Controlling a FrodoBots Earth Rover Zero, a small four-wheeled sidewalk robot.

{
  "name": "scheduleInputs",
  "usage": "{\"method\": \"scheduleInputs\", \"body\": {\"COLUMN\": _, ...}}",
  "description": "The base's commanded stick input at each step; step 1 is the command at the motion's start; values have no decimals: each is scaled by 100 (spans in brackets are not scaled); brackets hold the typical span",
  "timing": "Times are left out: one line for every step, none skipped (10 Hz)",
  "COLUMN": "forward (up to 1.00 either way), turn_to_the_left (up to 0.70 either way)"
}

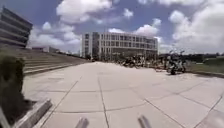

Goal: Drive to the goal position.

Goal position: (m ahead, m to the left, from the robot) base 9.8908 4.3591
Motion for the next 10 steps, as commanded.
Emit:
{"method": "scheduleInputs", "body": {"forward": 50, "turn_to_the_left": 0}}
{"method": "scheduleInputs", "body": {"forward": 50, "turn_to_the_left": 29}}
{"method": "scheduleInputs", "body": {"forward": 50, "turn_to_the_left": 50}}
{"method": "scheduleInputs", "body": {"forward": 50, "turn_to_the_left": 50}}
{"method": "scheduleInputs", "body": {"forward": 50, "turn_to_the_left": 50}}
{"method": "scheduleInputs", "body": {"forward": 50, "turn_to_the_left": 50}}
{"method": "scheduleInputs", "body": {"forward": 50, "turn_to_the_left": 50}}
{"method": "scheduleInputs", "body": {"forward": 50, "turn_to_the_left": 8}}
{"method": "scheduleInputs", "body": {"forward": 50, "turn_to_the_left": 0}}
{"method": "scheduleInputs", "body": {"forward": 50, "turn_to_the_left": 0}}
